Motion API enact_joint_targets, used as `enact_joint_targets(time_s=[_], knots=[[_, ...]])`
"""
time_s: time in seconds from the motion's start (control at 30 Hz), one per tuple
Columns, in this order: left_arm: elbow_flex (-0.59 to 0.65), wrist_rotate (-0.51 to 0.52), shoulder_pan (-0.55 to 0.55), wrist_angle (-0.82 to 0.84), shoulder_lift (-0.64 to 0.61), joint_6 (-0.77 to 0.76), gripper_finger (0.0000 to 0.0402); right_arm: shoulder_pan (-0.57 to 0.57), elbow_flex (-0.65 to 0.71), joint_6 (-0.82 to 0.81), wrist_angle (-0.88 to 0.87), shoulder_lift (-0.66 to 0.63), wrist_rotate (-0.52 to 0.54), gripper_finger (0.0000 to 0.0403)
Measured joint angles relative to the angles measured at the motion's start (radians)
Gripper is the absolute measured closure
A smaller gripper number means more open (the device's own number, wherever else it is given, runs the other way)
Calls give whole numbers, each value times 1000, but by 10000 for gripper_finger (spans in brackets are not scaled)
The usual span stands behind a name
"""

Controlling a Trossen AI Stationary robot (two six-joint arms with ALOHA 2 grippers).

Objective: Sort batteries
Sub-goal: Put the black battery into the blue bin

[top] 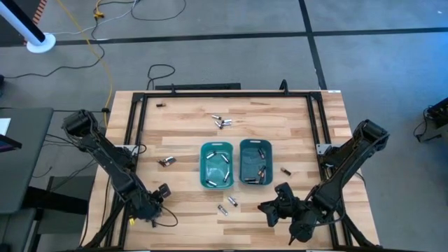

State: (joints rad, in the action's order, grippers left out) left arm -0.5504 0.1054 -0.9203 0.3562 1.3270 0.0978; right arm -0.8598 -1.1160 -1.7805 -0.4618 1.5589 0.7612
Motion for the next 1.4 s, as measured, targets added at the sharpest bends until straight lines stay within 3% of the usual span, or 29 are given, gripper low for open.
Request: enact_joint_targets(time_s=[0.23,0.53,0.87,1.23,1.4], knots=[[38,-3,0,-46,-3,-3,278,9,0,0,0,0,0,276],[39,-1,0,-46,-2,40,362,19,0,0,0,0,0,276],[40,2,22,-27,-13,45,363,17,0,7,-1,0,0,276],[-36,155,154,151,-199,-27,363,-56,0,8,-47,0,-8,276],[-103,185,289,227,-273,-109,363,-63,0,-11,-182,0,-116,276]])
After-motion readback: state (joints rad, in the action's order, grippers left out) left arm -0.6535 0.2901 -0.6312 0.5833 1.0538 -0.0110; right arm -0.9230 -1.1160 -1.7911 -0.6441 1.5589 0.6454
